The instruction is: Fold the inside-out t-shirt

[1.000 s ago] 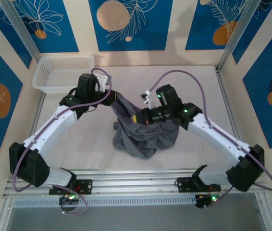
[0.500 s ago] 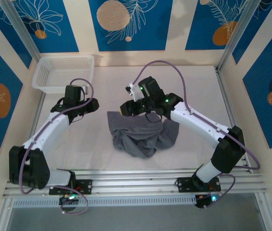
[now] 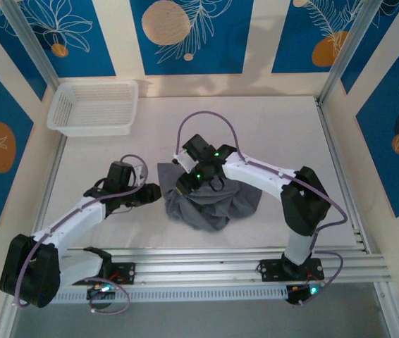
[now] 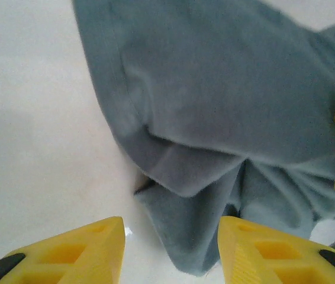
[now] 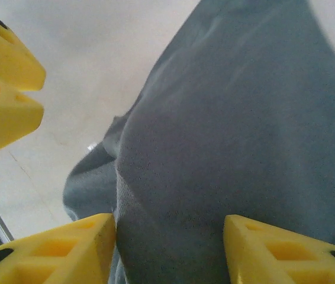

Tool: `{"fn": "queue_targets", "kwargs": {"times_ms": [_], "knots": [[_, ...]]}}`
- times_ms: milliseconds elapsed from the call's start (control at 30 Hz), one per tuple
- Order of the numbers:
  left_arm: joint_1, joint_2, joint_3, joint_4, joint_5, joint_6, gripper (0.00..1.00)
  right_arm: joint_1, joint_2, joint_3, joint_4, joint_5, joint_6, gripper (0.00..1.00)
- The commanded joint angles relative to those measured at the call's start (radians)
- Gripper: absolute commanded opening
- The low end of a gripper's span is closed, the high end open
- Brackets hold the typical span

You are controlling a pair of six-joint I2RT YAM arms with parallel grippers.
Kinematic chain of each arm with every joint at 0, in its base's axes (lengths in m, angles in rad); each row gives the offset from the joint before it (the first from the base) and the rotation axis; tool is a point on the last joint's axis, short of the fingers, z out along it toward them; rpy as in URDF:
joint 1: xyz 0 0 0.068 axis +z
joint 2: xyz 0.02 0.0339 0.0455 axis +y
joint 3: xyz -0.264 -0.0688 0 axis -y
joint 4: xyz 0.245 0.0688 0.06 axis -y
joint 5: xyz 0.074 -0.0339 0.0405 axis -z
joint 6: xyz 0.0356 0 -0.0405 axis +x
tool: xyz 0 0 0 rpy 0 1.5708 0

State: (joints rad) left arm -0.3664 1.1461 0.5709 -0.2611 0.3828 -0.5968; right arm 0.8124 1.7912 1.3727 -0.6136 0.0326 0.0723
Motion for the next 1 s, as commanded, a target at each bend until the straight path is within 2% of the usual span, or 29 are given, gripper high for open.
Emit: {"fn": "queue_targets", "kwargs": {"times_ms": [0,67,100,167,233,267,333,400,633,700,800,967], "knots": [[-0.038,0.078,-0.002,0.089,0.065,-0.012,0.49,-0.011,-0.001,0.019,-0.02,0.018,-0.006,0.44],[-0.045,0.152,-0.008,0.164,0.1,-0.061,0.54,-0.015,-0.003,0.023,-0.021,0.001,-0.003,0.4],[-0.045,0.181,-0.019,0.218,0.113,-0.091,0.57,-0.015,-0.003,0.024,-0.023,-0.007,-0.003,0.35],[-0.045,0.234,-0.043,0.356,0.141,-0.176,0.61,-0.013,-0.003,0.022,-0.027,-0.016,-0.005,0.19],[-0.045,0.274,-0.057,0.468,0.146,-0.253,0.62,-0.012,-0.004,0.02,-0.03,-0.008,-0.002,0.04],[-0.045,0.287,-0.064,0.512,0.139,-0.289,0.62,-0.012,-0.007,0.016,-0.031,-0.004,0.001,0.0],[-0.045,0.296,-0.071,0.563,0.113,-0.328,0.61,-0.012,-0.015,0.005,-0.026,0.0,0.004,0.0],[-0.045,0.292,-0.078,0.592,0.088,-0.347,0.53,-0.012,-0.023,-0.004,-0.021,-0.002,0.005,0.0],[-0.038,0.274,-0.064,0.546,0.062,-0.331,0.0,-0.051,-0.047,-0.022,0.001,-0.011,0.063,0.0],[-0.022,0.245,-0.056,0.498,0.057,-0.303,0.0,-0.076,-0.069,-0.041,0.013,-0.002,0.086,0.0],[0.018,0.145,-0.021,0.341,0.015,-0.216,0.0,-0.127,-0.127,-0.104,0.039,-0.003,0.125,0.0],[0.066,-0.044,0.053,0.135,-0.066,-0.058,0.0,-0.285,-0.28,-0.302,0.149,-0.083,0.232,0.0]]}}
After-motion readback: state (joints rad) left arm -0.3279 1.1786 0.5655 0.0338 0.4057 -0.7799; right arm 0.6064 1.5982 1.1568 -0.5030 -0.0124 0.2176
